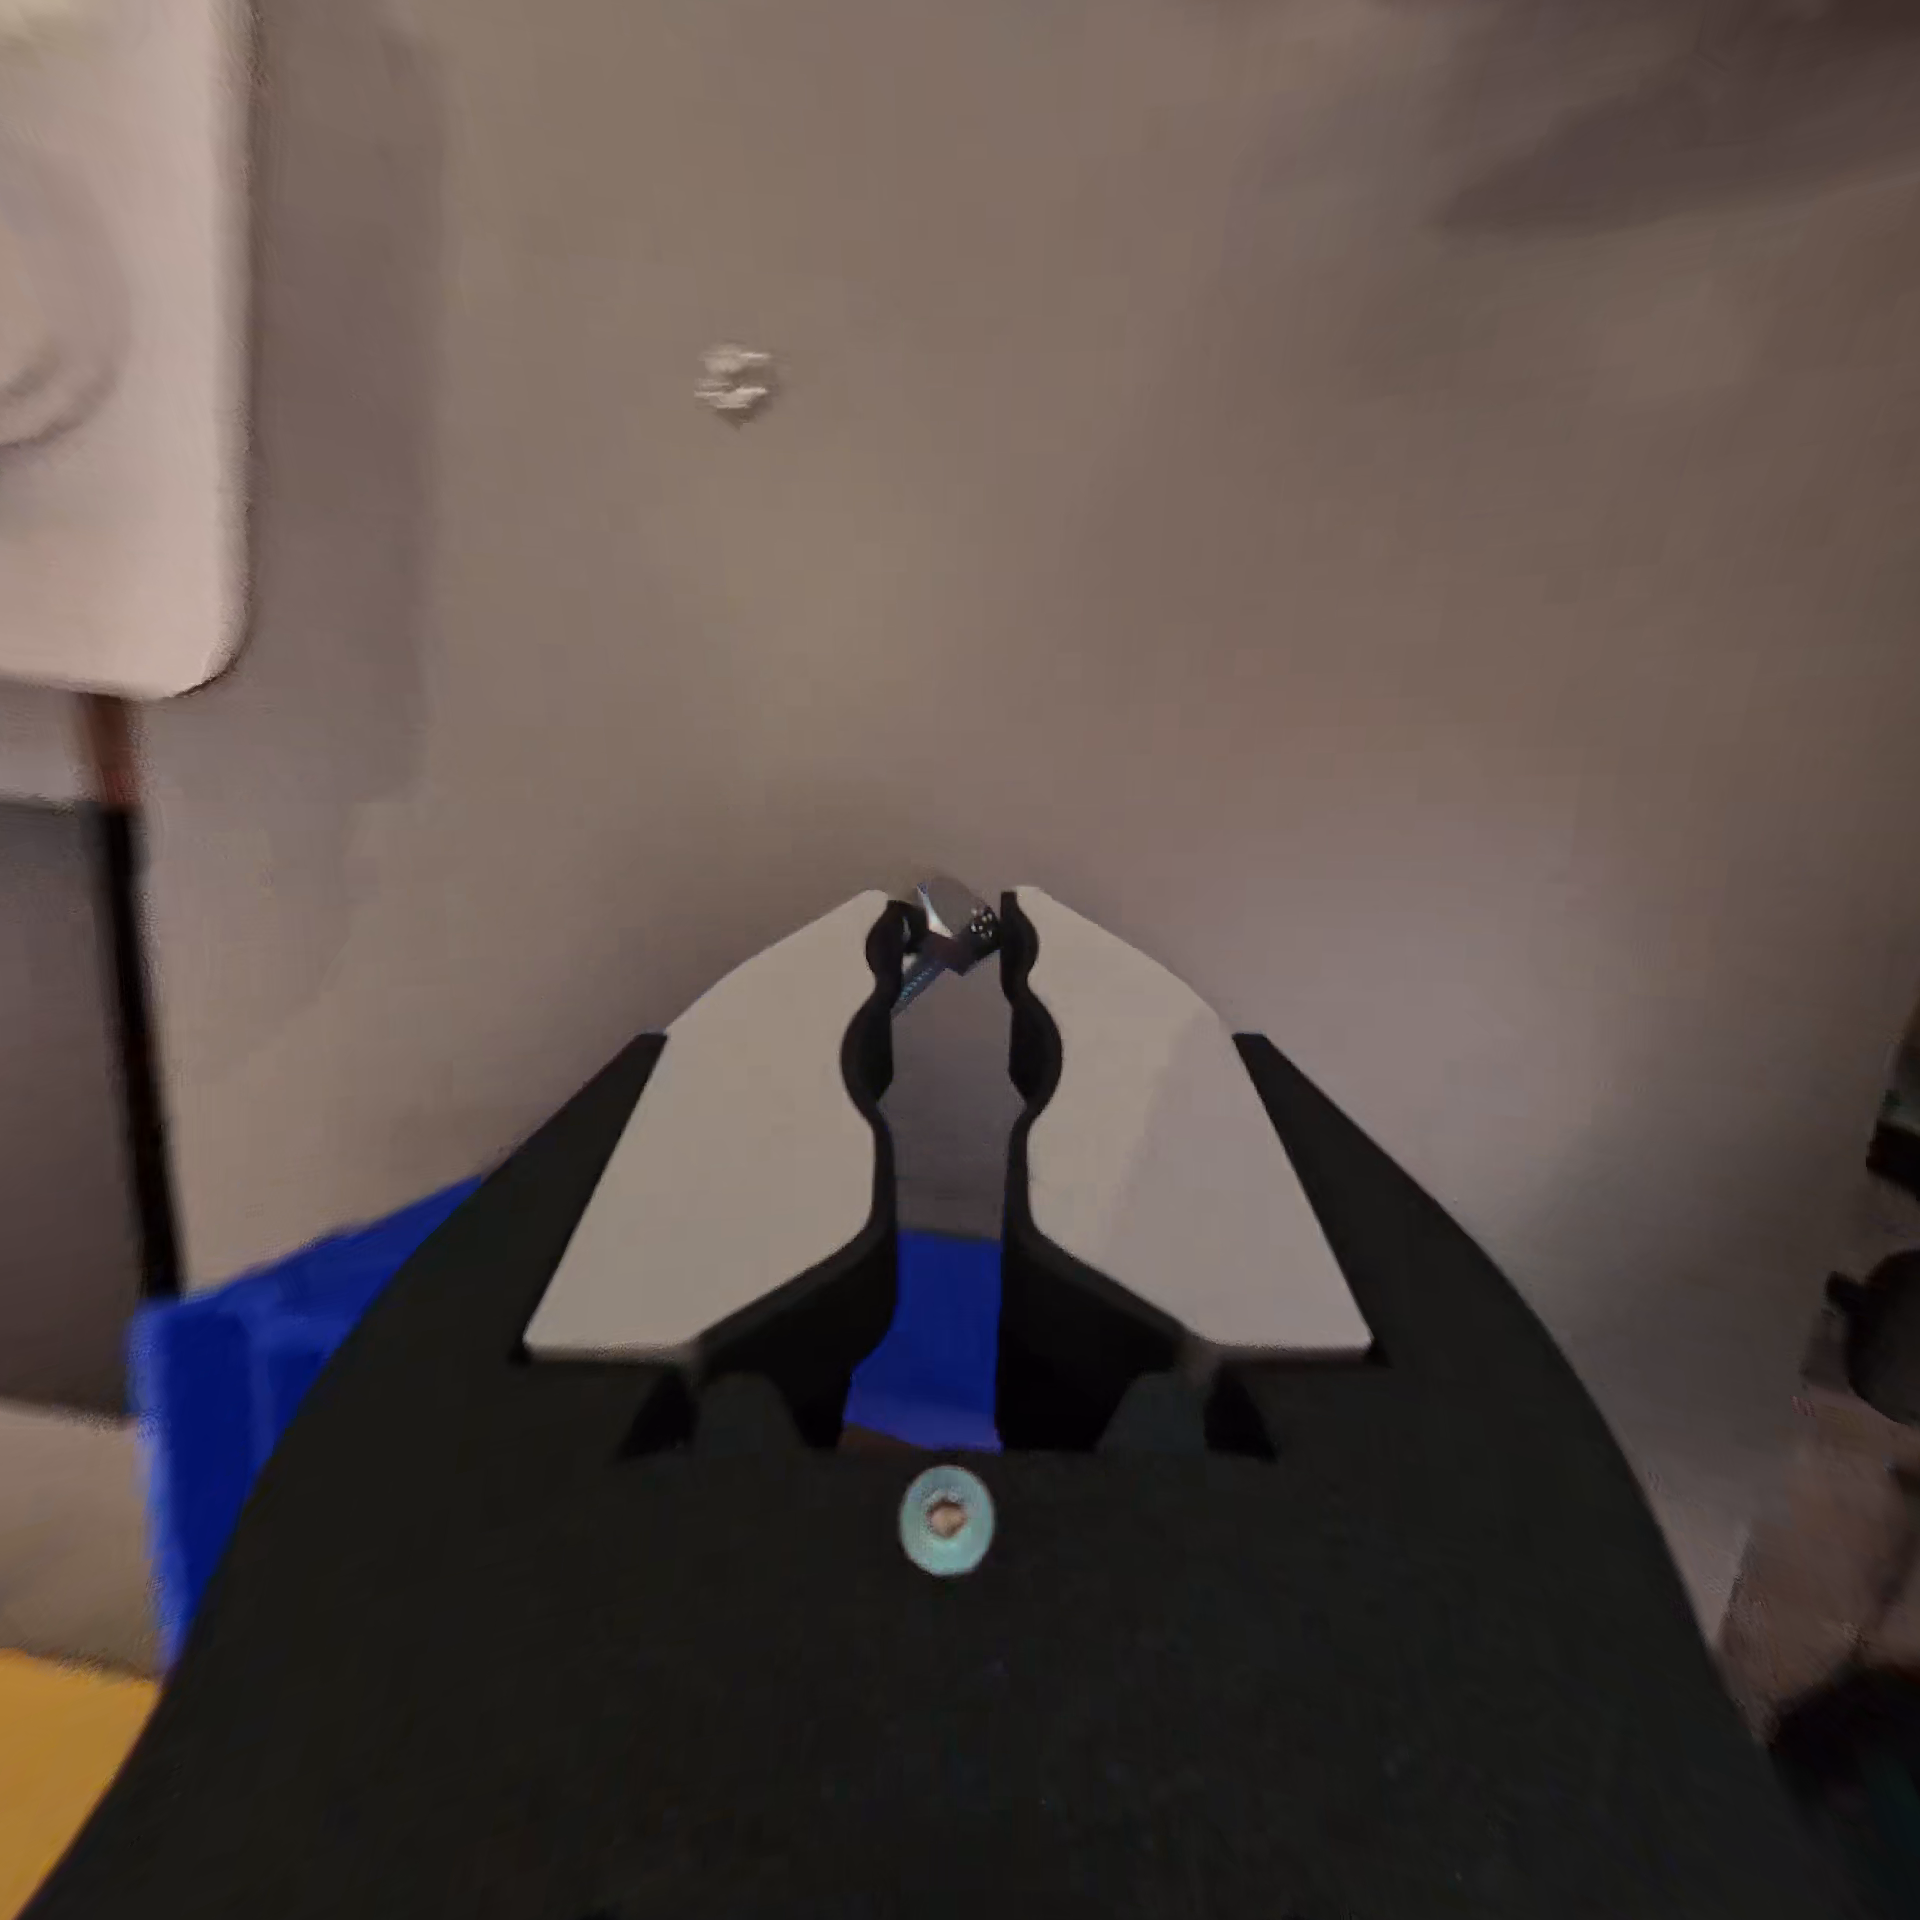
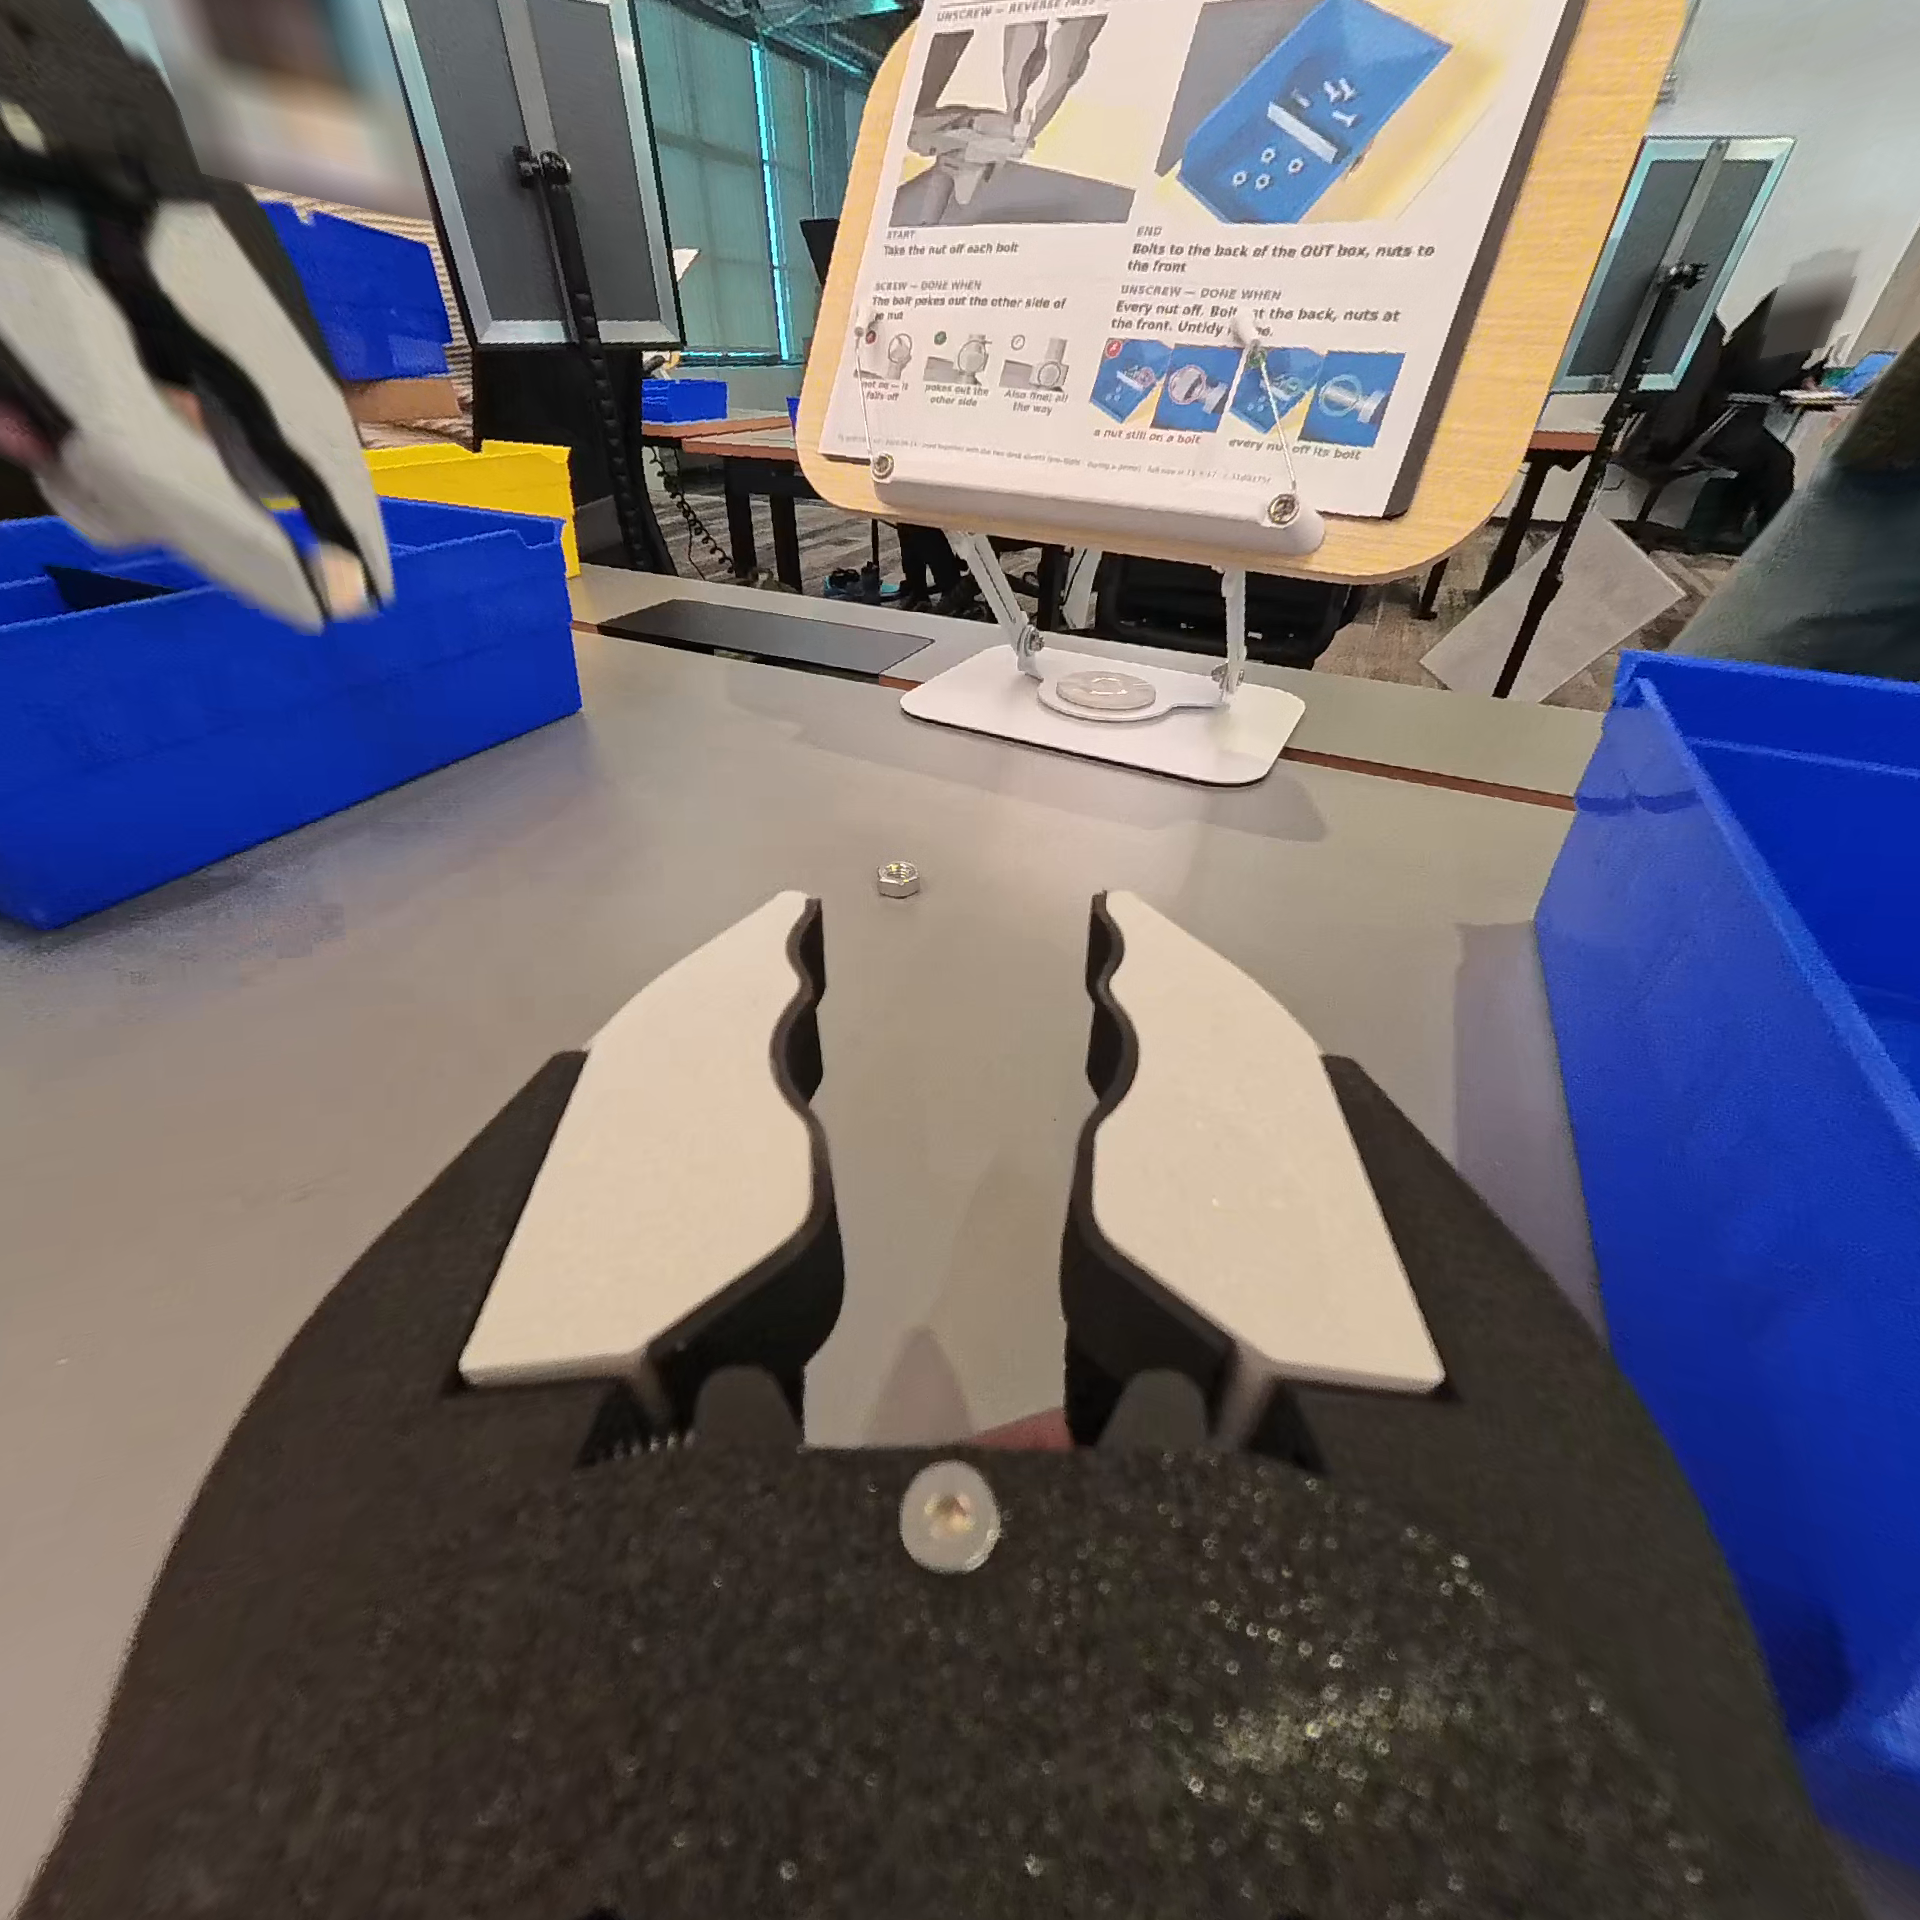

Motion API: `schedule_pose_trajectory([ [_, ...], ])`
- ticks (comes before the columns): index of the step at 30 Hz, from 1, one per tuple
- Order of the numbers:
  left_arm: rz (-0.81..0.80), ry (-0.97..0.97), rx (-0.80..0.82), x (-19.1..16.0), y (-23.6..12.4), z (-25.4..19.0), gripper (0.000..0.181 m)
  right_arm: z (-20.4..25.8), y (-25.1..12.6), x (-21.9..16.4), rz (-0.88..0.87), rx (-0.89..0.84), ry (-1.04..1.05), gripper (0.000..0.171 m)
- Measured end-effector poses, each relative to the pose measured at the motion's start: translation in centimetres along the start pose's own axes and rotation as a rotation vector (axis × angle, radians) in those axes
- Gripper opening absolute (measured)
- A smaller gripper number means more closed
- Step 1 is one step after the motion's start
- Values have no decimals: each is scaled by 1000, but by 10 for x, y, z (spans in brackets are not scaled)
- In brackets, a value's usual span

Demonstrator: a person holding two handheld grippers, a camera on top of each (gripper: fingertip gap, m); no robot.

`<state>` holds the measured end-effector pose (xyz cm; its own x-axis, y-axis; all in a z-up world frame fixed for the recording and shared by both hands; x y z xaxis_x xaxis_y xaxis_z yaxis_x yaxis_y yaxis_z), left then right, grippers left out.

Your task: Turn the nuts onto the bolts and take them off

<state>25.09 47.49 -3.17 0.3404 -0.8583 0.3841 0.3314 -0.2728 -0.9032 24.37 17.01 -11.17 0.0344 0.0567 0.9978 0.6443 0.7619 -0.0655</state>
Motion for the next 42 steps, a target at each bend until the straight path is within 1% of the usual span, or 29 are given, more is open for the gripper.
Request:
schedule_pose_trajectory([
  [2,52,51,-98,12,36,-24,17,0,-1,0,-7,-3,-1,48],
  [4,103,84,-150,16,66,-38,17,0,-1,0,-14,-4,-1,48],
  [7,150,120,-166,18,88,-46,17,0,-2,1,-17,-6,-2,48],
  [10,129,134,-213,23,95,-51,17,0,-1,1,-17,-6,-5,48],
  [14,158,191,-219,21,105,-59,18,0,-1,1,-15,-6,-6,48],
  [19,124,171,-223,17,110,-70,19,0,0,1,-14,-5,-4,48],
  [21,101,95,-204,15,105,-75,39,0,0,1,-12,-4,-3,48],
  [22,78,43,-198,13,100,-79,41,0,0,1,-11,-3,-2,48],
  [23,41,-9,-179,11,94,-83,42,0,0,1,-11,-2,-1,48],
  [24,6,-53,-157,9,89,-89,48,0,0,1,-11,-1,-1,48],
  [25,-26,-107,-106,5,84,-94,50,0,0,1,-11,0,0,48],
  [26,-49,-183,-38,2,80,-97,52,0,1,1,-9,1,0,48],
  [27,-71,-273,12,0,79,-102,61,0,1,1,-6,3,0,48],
  [28,-86,-367,59,-3,80,-107,61,0,1,1,-3,4,-1,48],
  [30,-100,-519,183,-6,85,-111,55,0,2,1,0,5,-1,48],
  [31,-112,-583,212,-6,88,-114,45,0,2,1,1,5,-1,48],
  [32,-123,-635,230,-6,91,-115,41,0,2,1,2,7,-1,48],
  [34,-137,-692,294,-5,94,-113,41,0,2,1,0,7,-1,48],
  [35,-130,-691,334,-4,95,-110,44,0,2,1,-3,7,0,48],
  [38,-58,-666,385,-2,104,-106,52,0,2,1,-7,7,2,48],
  [42,-14,-633,445,-7,103,-107,49,0,2,1,-8,7,5,48],
])
Point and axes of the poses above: each gripper's, where its closed fingertips meet, y out along the fingers, x out of its top, z = x × y across the jaws, the point moved 8 cm from there along -y, back along the fingers, and after that the axes turned 5 degrees about x, right-handed, at the moved point
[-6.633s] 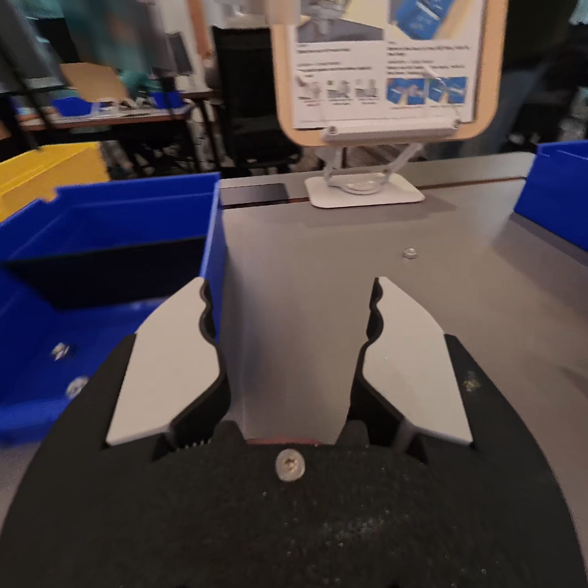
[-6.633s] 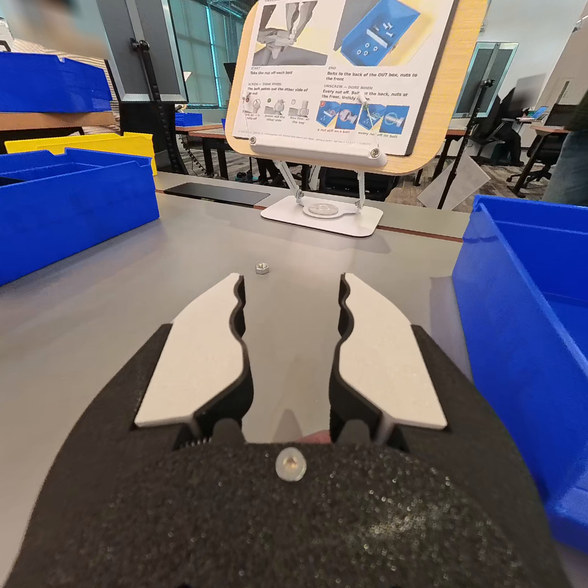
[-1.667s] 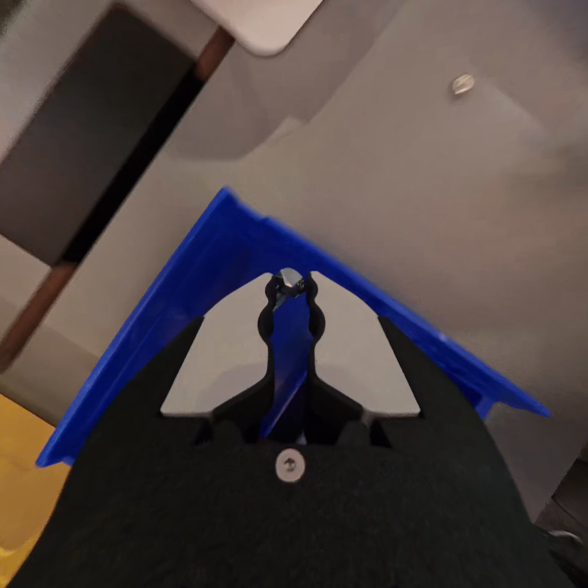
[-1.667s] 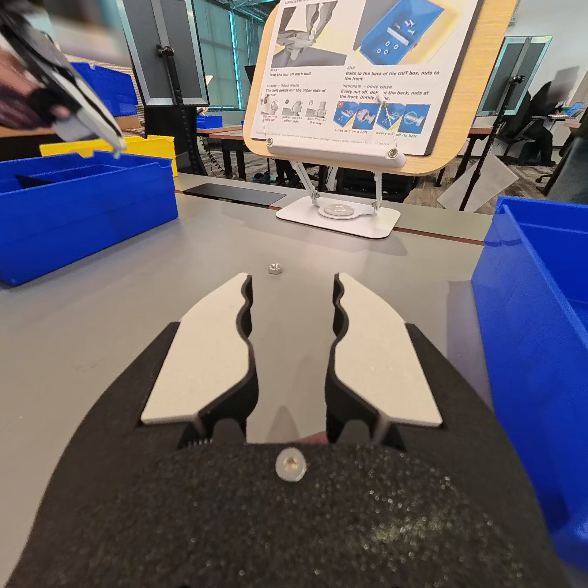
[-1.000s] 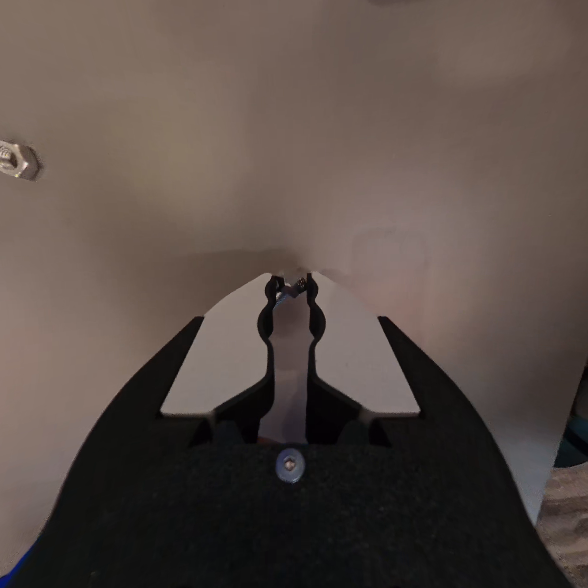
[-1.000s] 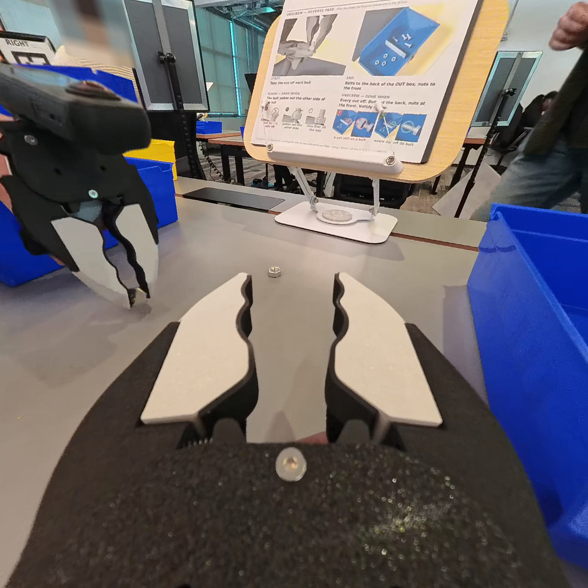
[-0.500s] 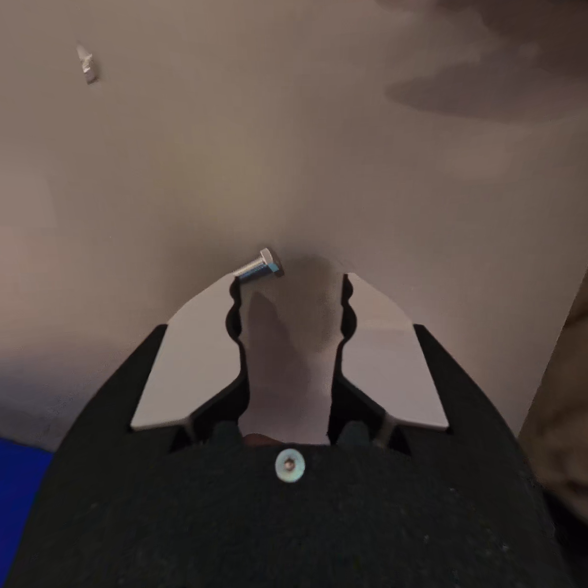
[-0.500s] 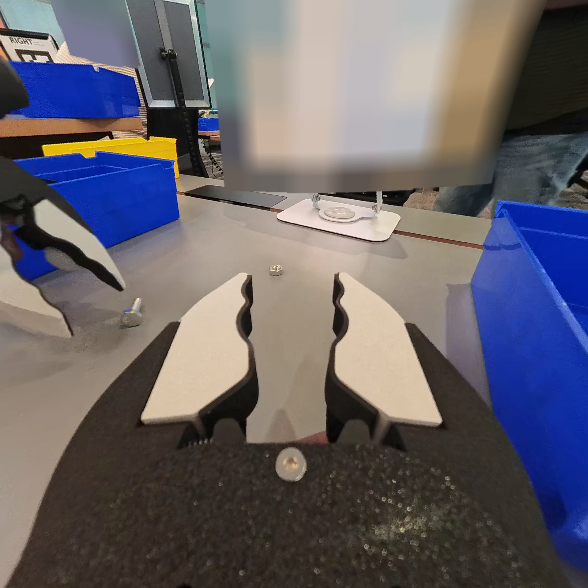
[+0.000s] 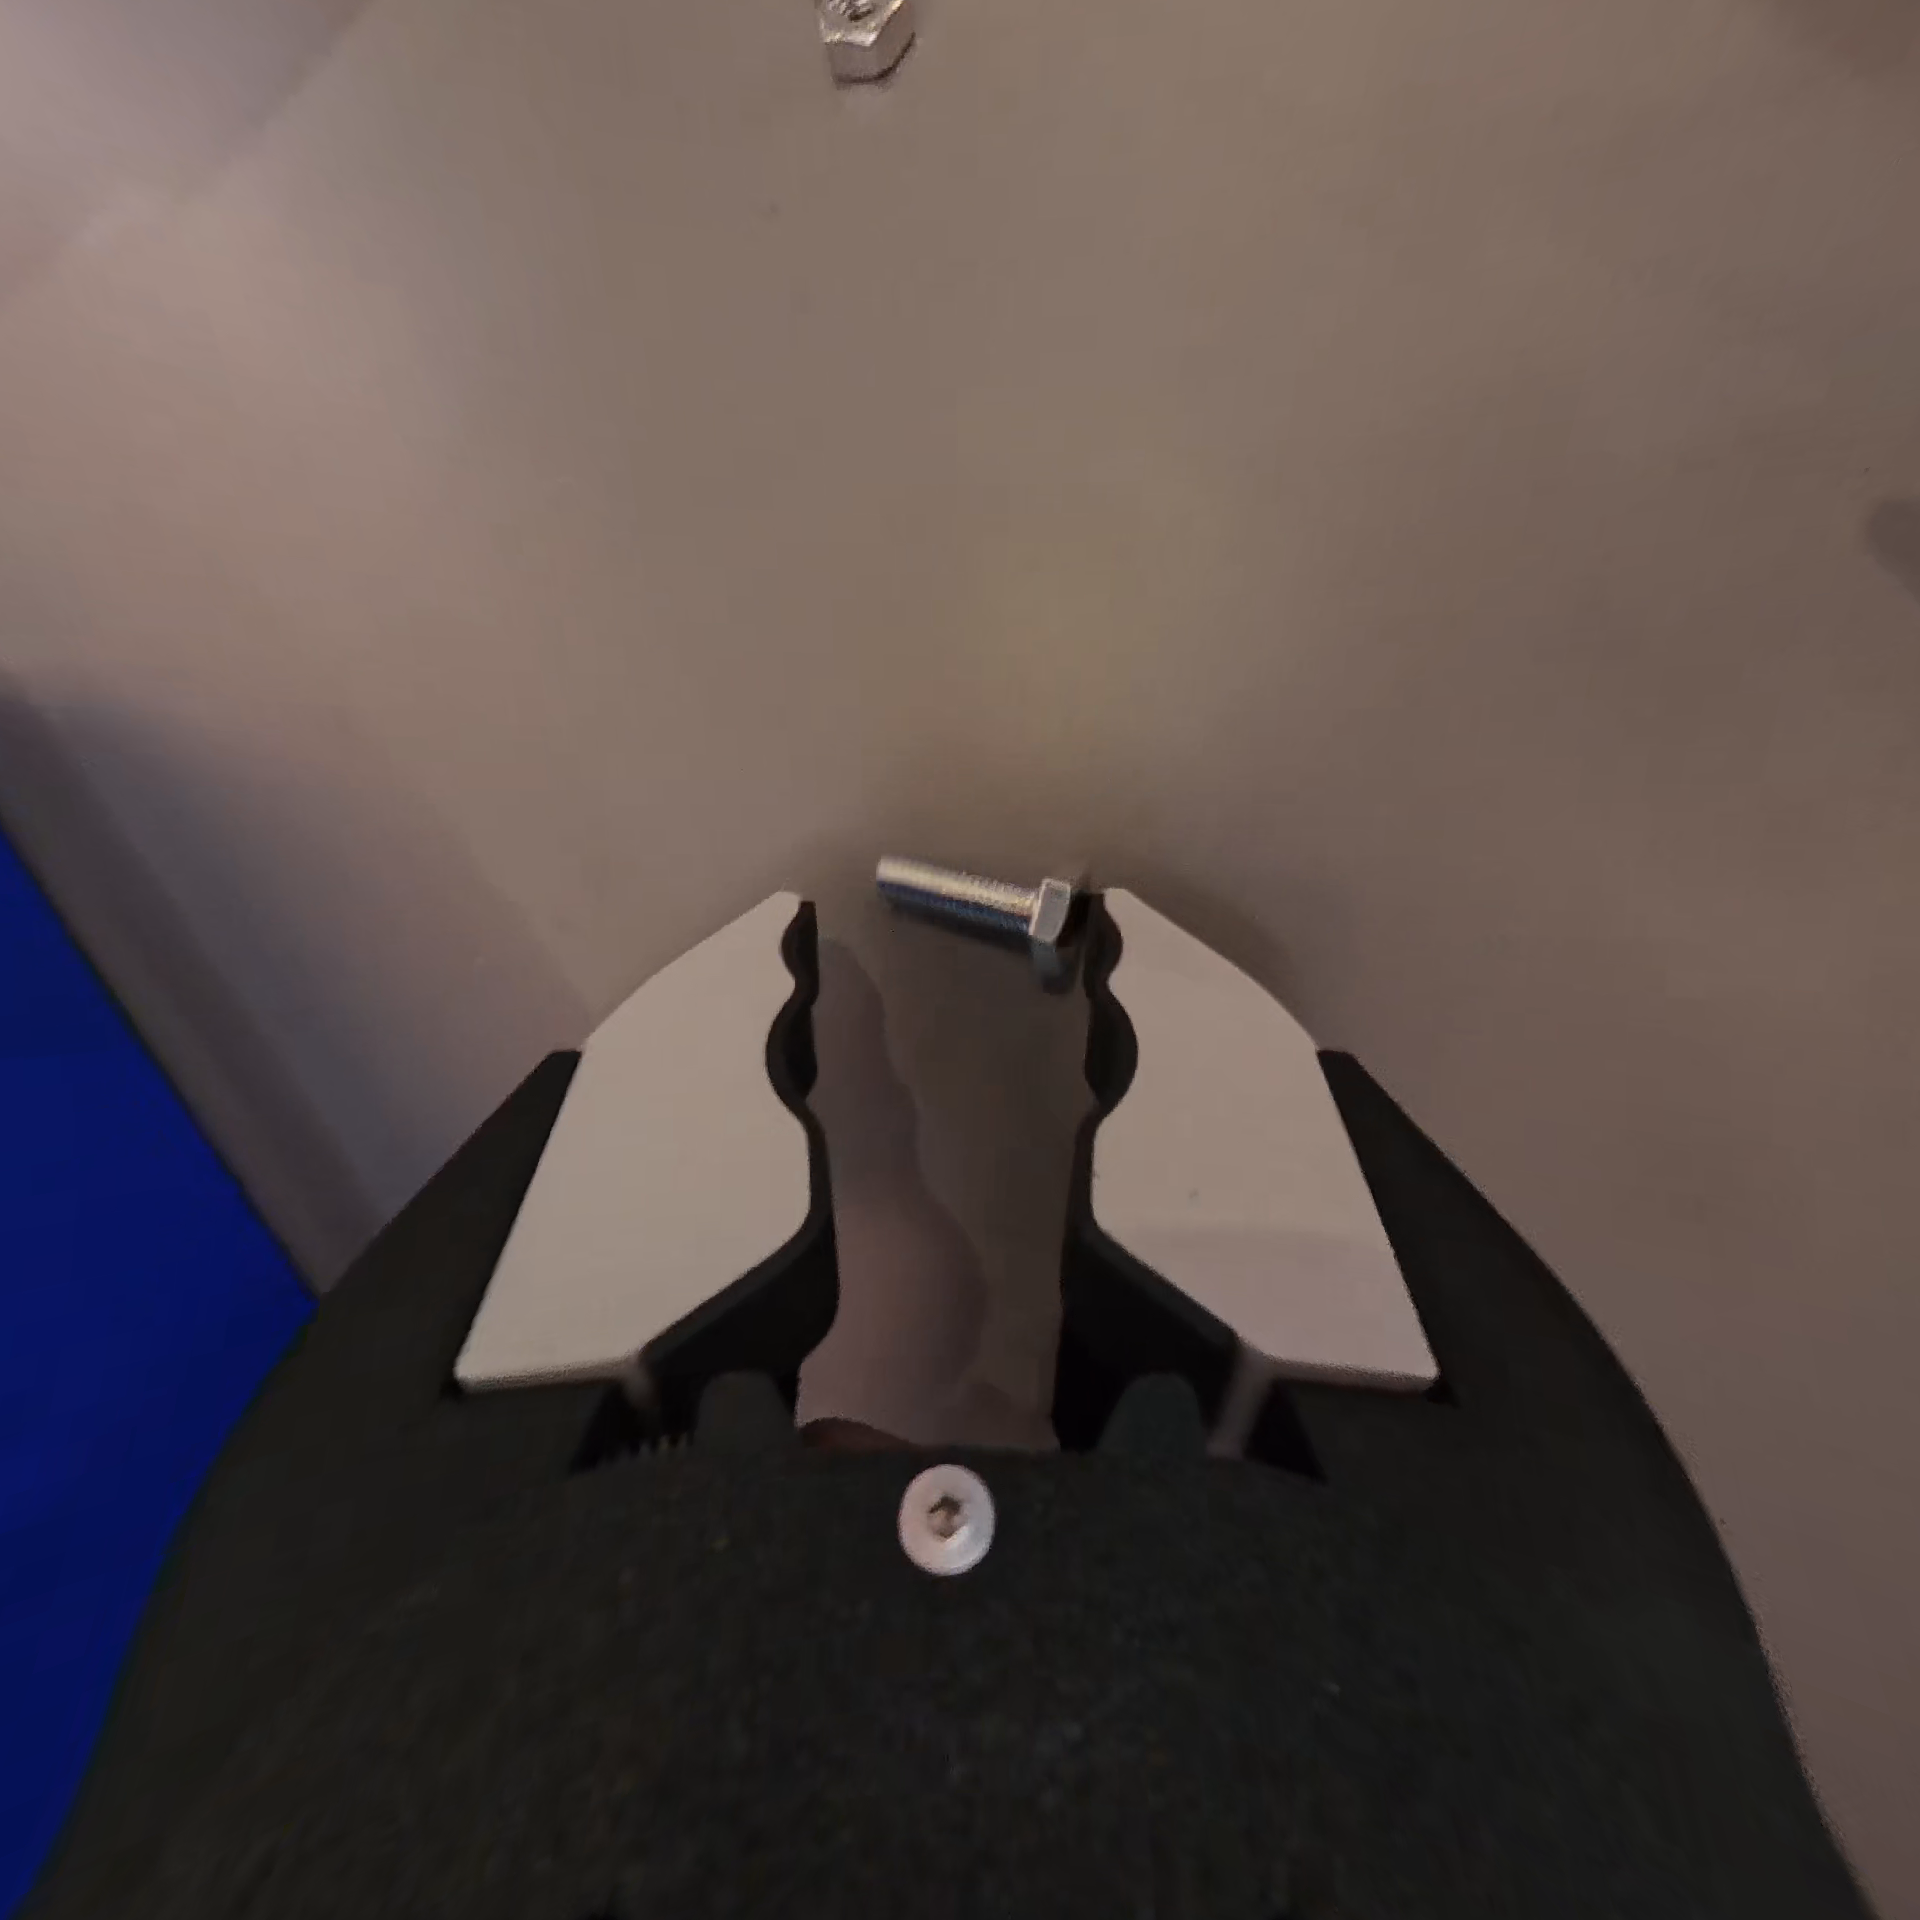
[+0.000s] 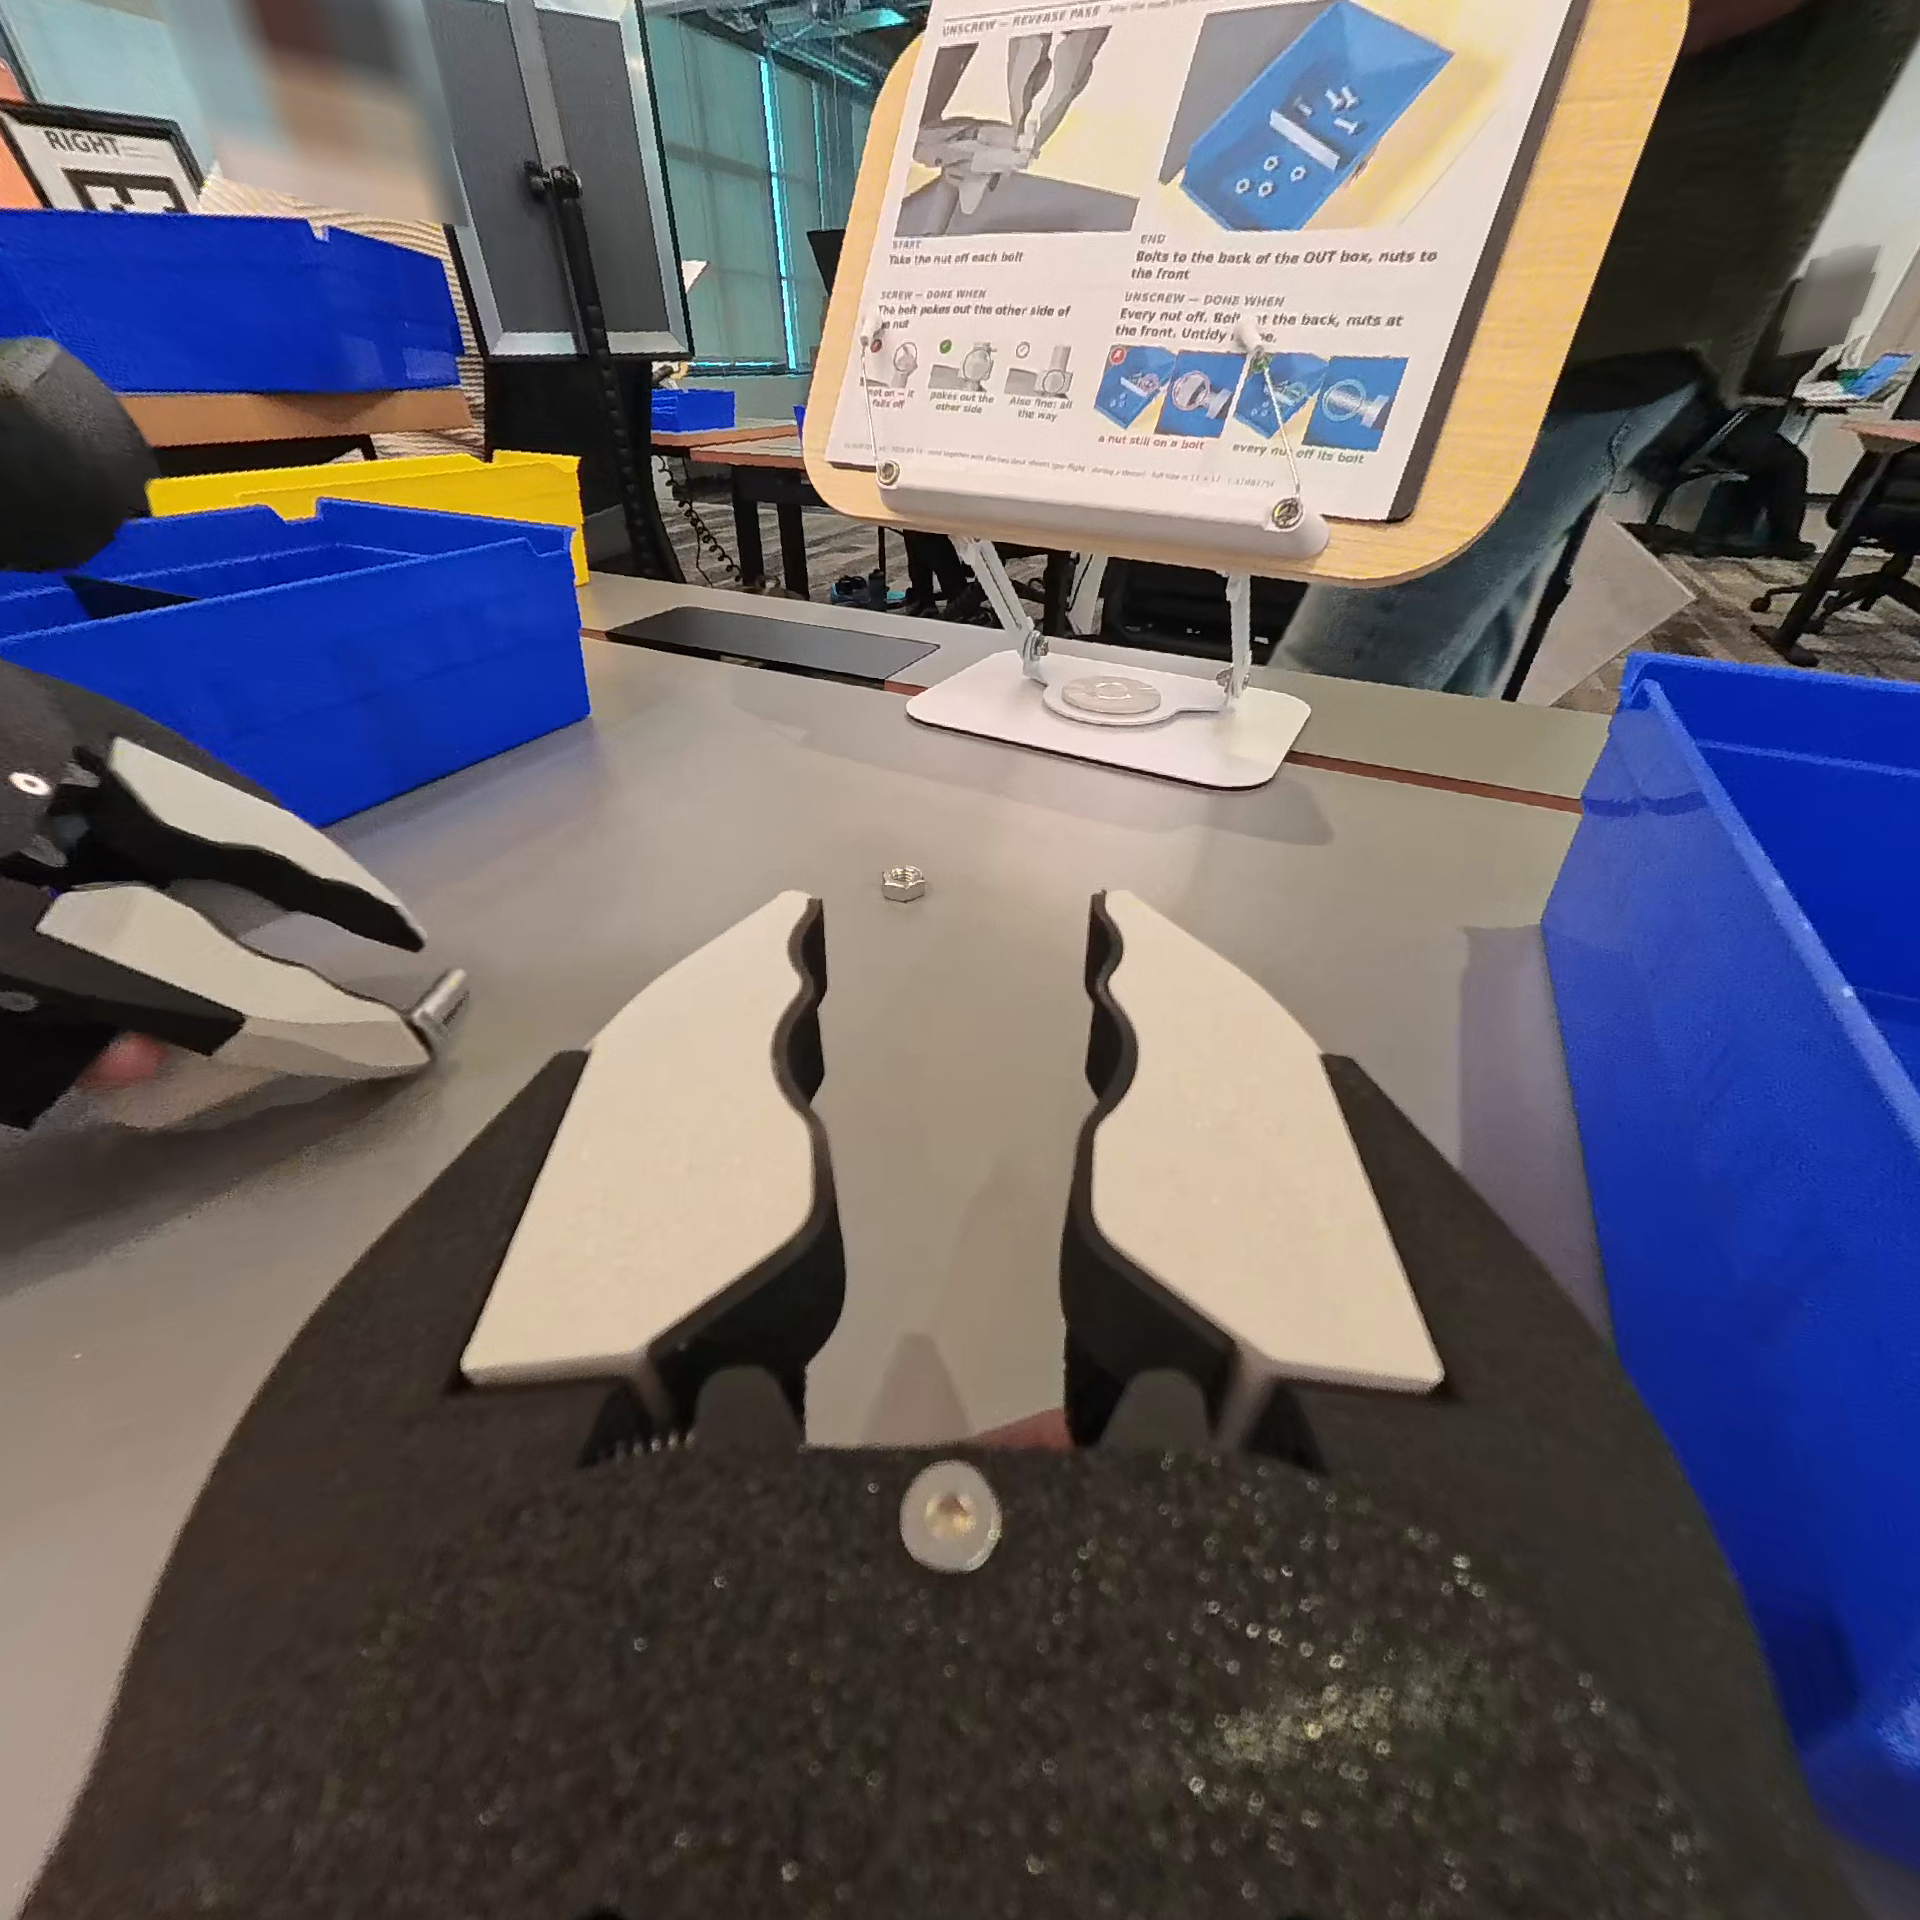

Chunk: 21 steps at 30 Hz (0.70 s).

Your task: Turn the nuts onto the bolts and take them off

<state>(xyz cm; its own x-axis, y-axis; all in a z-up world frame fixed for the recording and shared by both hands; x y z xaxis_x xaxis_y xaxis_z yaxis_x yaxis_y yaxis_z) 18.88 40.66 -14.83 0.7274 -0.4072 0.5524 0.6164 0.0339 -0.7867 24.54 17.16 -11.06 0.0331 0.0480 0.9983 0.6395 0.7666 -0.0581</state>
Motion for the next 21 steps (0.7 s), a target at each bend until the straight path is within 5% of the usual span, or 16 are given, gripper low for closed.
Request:
schedule_pose_trajectory([
  [6,51,-72,107,-25,-7,32,42,0,1,0,6,3,-2,48],
  [12,-17,-234,-15,-23,-14,28,51,0,2,0,3,2,2,47],
  [21,5,-359,11,-17,5,22,51,-1,2,1,-5,5,5,47],
])
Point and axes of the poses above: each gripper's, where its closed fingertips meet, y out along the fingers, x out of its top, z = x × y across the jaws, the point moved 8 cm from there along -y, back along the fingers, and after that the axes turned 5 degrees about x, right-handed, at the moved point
